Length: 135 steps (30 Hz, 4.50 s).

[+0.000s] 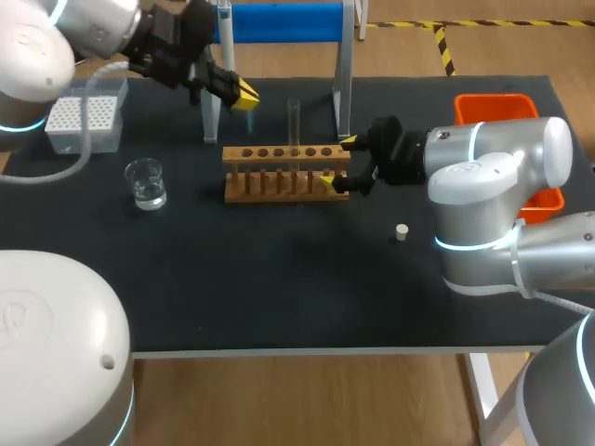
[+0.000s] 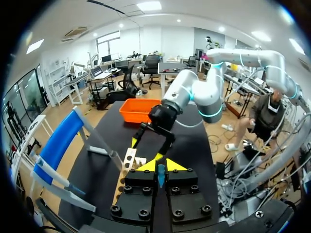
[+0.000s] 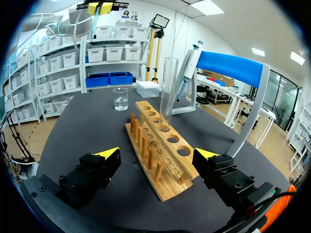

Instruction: Invert the test tube, pick up the pipette, mount the tip to pipette, aspirate from beaker and dispense into the tube, eject the tip, return the pipette, and cap with the stopper.

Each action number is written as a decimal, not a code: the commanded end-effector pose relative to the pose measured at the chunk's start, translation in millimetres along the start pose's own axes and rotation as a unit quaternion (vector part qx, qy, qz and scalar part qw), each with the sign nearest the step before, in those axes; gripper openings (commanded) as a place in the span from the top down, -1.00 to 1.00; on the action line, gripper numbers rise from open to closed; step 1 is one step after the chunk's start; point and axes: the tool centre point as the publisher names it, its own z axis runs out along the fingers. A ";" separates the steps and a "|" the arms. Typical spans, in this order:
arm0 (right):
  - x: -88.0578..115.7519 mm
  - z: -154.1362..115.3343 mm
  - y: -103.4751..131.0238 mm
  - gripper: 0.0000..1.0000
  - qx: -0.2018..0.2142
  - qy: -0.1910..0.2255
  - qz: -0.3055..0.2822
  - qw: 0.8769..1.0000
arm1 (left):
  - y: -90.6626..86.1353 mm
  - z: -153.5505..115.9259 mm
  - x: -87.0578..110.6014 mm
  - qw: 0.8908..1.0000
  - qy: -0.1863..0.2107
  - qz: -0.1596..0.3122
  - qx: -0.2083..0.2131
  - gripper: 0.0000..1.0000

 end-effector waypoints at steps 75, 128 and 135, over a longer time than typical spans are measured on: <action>58.4 -121.0 118.2 -1.00 -0.245 0.250 -0.012 0.937 | -12.3 29.5 11.9 1.000 0.010 -0.002 0.004 1.00; 107.5 -18.2 175.2 -1.00 -0.228 0.269 -0.018 0.936 | -12.3 29.5 11.9 1.000 0.010 -0.002 0.004 1.00; 109.0 -12.7 181.5 -1.00 -0.232 0.274 -0.018 0.933 | -12.3 29.5 11.9 1.000 0.010 -0.002 0.004 1.00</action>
